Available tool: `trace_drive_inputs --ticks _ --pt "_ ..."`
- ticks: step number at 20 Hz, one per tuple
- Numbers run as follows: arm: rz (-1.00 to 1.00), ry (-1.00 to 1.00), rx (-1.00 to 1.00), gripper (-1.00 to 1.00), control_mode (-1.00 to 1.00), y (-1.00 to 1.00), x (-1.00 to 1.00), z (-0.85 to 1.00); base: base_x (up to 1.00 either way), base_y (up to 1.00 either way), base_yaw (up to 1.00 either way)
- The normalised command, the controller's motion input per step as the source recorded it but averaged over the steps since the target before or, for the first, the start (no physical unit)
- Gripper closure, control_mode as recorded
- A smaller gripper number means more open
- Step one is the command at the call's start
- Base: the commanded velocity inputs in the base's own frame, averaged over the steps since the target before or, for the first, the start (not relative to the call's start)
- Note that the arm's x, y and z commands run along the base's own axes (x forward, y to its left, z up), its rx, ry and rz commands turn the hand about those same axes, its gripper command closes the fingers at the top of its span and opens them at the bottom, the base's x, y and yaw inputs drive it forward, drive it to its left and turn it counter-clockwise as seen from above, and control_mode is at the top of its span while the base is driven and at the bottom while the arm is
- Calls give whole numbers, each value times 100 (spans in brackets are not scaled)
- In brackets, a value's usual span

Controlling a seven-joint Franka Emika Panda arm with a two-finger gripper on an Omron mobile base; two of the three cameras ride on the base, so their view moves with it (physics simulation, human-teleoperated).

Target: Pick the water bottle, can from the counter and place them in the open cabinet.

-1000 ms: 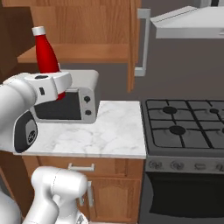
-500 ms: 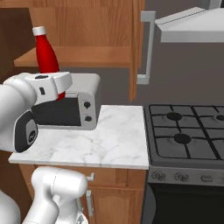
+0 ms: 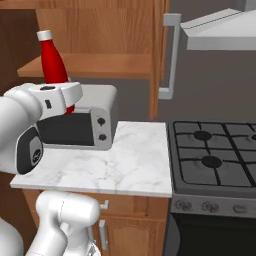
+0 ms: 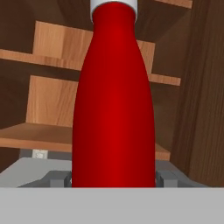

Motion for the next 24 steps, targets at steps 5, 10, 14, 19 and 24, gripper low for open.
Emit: trace_drive_inputs --ticks 5,10,14,19,24 --pt "0 0 0 100 100 0 0 0 31 2 5" --pt "0 0 0 100 100 0 0 0 41 2 4" --pt "0 0 0 100 100 0 0 0 45 1 3" --pt "0 0 0 100 100 0 0 0 38 0 3" --pt "0 0 0 100 100 0 0 0 37 11 1"
